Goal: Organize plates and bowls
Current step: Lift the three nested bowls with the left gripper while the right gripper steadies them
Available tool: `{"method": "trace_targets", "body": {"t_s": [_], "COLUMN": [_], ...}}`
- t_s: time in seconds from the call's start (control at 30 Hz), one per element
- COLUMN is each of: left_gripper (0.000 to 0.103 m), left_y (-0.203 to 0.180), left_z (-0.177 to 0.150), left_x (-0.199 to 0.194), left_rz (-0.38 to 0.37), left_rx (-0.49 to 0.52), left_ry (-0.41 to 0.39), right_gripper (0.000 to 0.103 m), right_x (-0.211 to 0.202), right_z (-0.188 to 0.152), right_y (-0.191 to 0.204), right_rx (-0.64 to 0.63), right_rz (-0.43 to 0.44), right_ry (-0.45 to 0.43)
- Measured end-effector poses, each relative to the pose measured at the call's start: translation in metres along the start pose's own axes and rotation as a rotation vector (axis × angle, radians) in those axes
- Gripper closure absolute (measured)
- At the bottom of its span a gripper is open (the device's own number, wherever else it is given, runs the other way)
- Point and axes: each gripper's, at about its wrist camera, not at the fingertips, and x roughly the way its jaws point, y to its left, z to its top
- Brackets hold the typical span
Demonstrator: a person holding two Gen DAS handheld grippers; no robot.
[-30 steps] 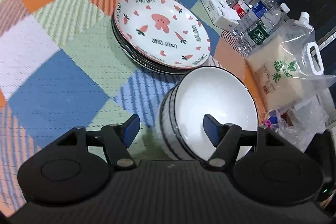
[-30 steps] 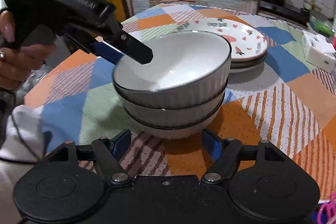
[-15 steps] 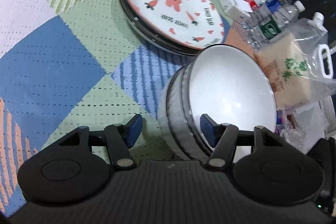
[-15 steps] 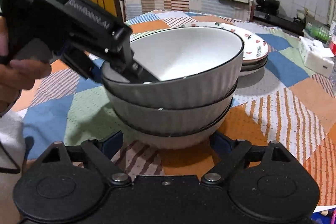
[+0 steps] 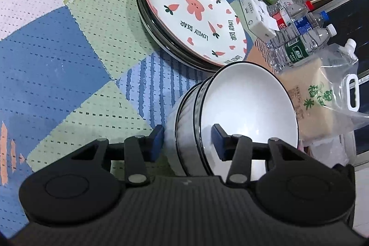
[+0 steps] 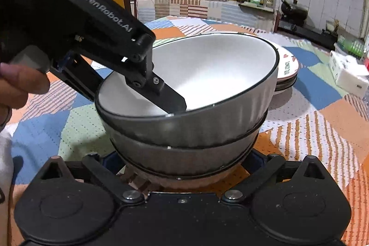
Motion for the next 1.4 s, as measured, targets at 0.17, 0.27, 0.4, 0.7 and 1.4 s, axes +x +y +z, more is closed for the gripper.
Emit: {"method": "trace_targets", "body": {"t_s": [0.17, 0.27, 0.4, 0.7, 1.4], "left_gripper": [0.059, 0.059, 0.058, 0.056, 0.054], "left_y": [0.006, 0.008, 0.005, -0.020, -0.035], "left_z": [0.000, -0.001, -0.002, -0.015, -0.011], "left_x": [0.001, 0.001, 0.001, -0.014, -0.064], "left_rz": [-0.024, -0.034, -0.027, 0.018, -0.102], "left_rx": [-0.028, -0.042, -0.026, 0.156, 0.089], "left_ry": [0.009, 0.001, 0.001, 0.033, -0.001], "right_gripper": [0.002, 0.002, 0.002, 0.002, 0.002], "right_x": [0.003, 0.007, 0.008, -0.005, -0.060], "right_z": [-0.003, -0.004, -0.003, -0.012, 0.011], "right_y": [-0.007, -0.010, -0.010, 0.001, 0.016], "right_rx": [0.027, 0.040, 0.041, 0.047, -0.028], "right_rz": [0.045, 0.062, 0.057, 0.045, 0.012], "right_ry": [-0.020, -0.025, -0.022, -0.039, -0.144]}}
